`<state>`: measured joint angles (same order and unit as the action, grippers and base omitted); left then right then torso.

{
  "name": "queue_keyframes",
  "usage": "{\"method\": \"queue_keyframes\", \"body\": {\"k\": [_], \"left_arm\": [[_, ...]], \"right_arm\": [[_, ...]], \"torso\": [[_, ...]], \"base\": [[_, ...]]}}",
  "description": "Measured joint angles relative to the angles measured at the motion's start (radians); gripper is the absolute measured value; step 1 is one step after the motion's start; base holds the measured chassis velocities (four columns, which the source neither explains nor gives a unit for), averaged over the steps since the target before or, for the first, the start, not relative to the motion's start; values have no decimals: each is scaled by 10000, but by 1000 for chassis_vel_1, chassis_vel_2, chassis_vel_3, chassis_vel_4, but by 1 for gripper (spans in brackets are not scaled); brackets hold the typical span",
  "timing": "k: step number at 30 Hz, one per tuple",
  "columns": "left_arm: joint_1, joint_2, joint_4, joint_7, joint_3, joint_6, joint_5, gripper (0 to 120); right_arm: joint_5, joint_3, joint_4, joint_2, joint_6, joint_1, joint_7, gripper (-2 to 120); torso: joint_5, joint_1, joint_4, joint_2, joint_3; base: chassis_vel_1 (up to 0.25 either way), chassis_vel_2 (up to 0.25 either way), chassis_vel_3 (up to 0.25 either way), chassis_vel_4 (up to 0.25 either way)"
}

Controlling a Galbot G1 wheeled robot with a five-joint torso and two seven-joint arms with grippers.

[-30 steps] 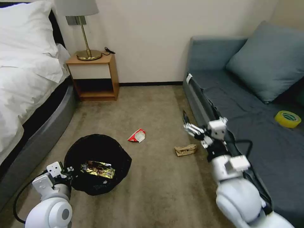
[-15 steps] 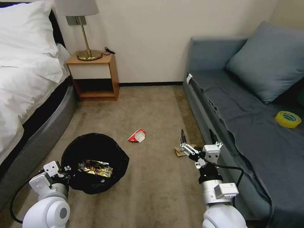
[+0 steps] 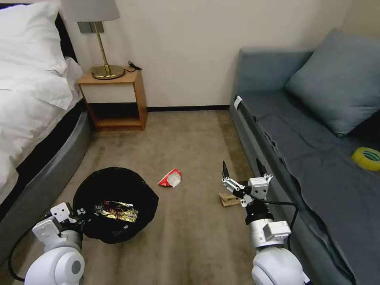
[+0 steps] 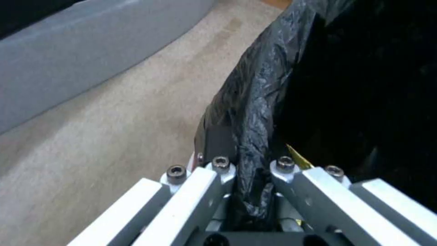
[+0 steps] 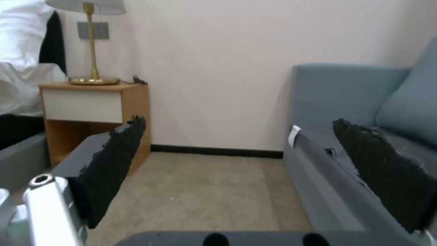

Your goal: Pick up the trash bin, then pick up the garbage on the floor and place it into the trash bin.

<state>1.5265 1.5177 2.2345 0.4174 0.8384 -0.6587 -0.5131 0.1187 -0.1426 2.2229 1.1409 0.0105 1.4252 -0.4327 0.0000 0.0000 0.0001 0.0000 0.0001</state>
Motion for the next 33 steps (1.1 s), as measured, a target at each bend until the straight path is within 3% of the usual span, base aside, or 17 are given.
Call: {"method": "queue_keyframes", "body": {"k": [24,30,31,33], "left_arm": [[-35,5,-234,-24,192,102,-96,3],[30,-33,-167,-26,240,103,-150,3],[30,-33,-167,-26,240,103,-150,3],[48,-24,-170,-29,215,105,-151,3]], "right_arm": [[227,760,-1389,-465,104,-1239,186,100],[132,1602,-4015,-2223,-378,-3546,1788,100],[132,1602,-4015,-2223,-378,-3546,1788,100],[2,2662,-5511,-2878,-325,-4754,2760,100]], "torso": [[-1,0,-2,0,0],[2,0,-1,0,-1],[2,0,-1,0,-1],[2,0,0,0,-1]], "base": [[-52,47,48,-52],[-12,13,14,-18],[0,0,0,0],[0,0,0,0]]}}
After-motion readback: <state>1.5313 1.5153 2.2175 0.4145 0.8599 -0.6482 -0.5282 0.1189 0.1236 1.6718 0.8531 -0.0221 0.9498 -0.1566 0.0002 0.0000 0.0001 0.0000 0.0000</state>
